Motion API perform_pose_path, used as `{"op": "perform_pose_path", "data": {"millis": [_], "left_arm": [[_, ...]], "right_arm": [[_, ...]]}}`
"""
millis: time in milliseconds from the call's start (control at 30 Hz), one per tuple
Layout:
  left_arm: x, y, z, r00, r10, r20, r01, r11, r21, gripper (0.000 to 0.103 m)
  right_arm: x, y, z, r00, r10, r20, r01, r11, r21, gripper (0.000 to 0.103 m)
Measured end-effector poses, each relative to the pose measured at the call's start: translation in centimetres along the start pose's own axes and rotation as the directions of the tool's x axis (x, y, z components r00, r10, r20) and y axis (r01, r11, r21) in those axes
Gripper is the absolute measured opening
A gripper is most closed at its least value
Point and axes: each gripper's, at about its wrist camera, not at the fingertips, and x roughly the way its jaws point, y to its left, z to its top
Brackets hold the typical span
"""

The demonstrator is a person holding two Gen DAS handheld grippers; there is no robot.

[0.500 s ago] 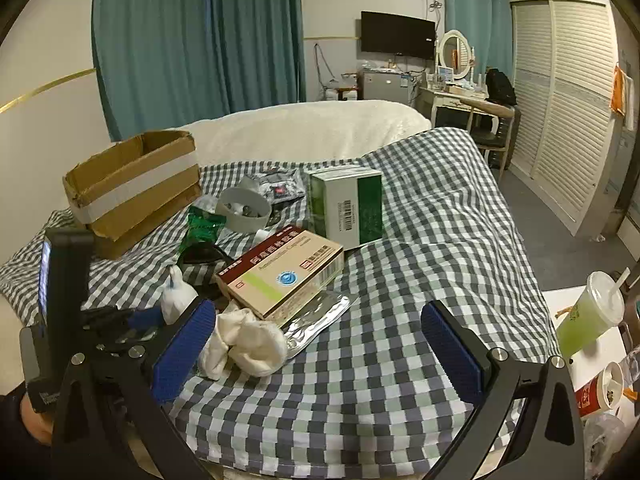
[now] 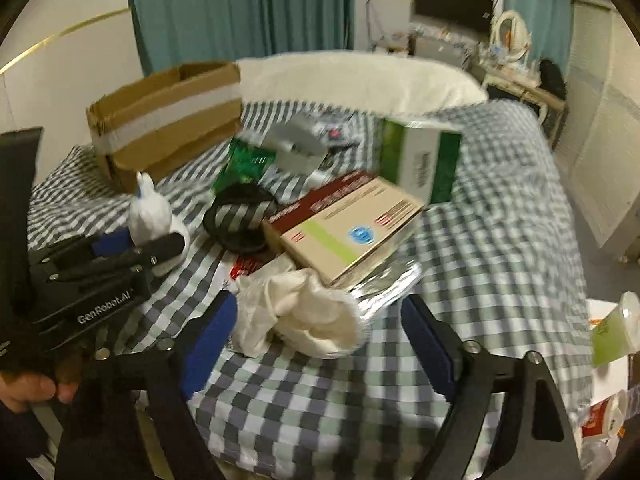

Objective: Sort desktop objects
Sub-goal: 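Grasp the white bunny figurine with the left gripper while the right gripper grasps crumpled tissue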

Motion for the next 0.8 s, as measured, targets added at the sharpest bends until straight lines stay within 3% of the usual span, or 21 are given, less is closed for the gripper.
{"op": "perform_pose_path", "data": {"millis": [167, 300, 800], "left_arm": [[-0.1, -0.4, -0.3, 1.000, 0.010, 0.002, -0.010, 1.000, 0.018, 0.048], [-0.3, -0.5, -0.4, 1.000, 0.008, 0.009, -0.008, 1.000, 0.021, 0.048], [-1.2, 0.0, -0.2, 0.999, 0.005, 0.047, -0.006, 1.000, 0.002, 0.048]], "right_arm": [[1.4, 0.1, -0.5, 0.998, 0.033, -0.051, -0.033, 0.999, 0.001, 0.039], [0.4, 0.2, -0.9, 0.998, 0.058, -0.017, -0.058, 0.998, -0.002, 0.017], [-3.0, 0.5, -0.9, 0.993, 0.048, 0.111, -0.046, 0.999, -0.021, 0.013]]}}
